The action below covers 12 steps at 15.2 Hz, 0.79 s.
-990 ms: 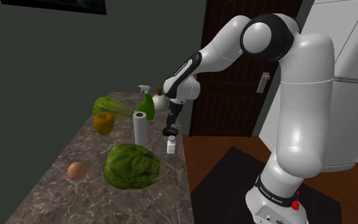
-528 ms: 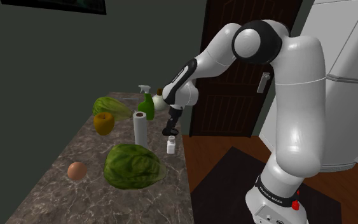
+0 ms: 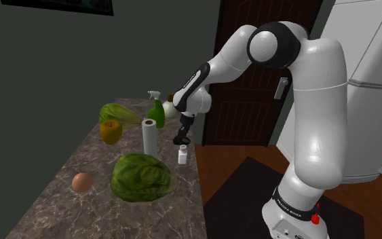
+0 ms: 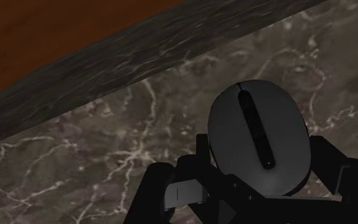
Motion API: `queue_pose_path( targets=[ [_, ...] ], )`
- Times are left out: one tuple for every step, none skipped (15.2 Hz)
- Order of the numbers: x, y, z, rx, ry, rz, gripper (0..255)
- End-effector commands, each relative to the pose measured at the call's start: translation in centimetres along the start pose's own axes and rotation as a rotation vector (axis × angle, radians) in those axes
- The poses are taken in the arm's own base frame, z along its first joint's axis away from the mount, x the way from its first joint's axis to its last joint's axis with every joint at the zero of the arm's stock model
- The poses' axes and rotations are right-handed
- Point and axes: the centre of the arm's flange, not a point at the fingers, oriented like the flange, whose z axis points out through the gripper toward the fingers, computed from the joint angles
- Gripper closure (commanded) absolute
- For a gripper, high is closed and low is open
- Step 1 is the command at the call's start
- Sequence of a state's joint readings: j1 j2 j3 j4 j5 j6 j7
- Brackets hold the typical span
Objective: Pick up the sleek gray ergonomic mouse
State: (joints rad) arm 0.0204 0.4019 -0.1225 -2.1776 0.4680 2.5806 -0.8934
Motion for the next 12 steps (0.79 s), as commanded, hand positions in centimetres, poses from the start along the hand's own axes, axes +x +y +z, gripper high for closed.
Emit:
queue_pose_path(
  targets=[
    [-0.1, 0.0, 0.1, 0.001, -0.001, 0.001, 255],
    [0.0, 0.0, 0.0, 0.001, -0.001, 0.001, 255],
    [0.0, 0.0, -0.5, 0.001, -0.001, 0.001, 255],
    [0.1, -0.1, -1.0, 0.001, -0.001, 0.001, 255],
    [0.2, -0.2, -1.5, 0.001, -0.001, 0.001, 255],
    [0.3, -0.3, -2.1, 0.001, -0.001, 0.001, 255],
    [0.3, -0.3, -2.6, 0.001, -0.001, 0.001, 255],
    [0.4, -0.4, -3.1, 0.001, -0.001, 0.001, 255],
    [0.5, -0.5, -3.6, 0.001, -0.001, 0.001, 255],
    [0.6, -0.6, -4.1, 0.001, -0.001, 0.001, 255],
    [0.6, -0.7, -4.6, 0.001, -0.001, 0.001, 255],
    [0.7, -0.7, -5.2, 0.001, -0.001, 0.001, 255]
  ],
)
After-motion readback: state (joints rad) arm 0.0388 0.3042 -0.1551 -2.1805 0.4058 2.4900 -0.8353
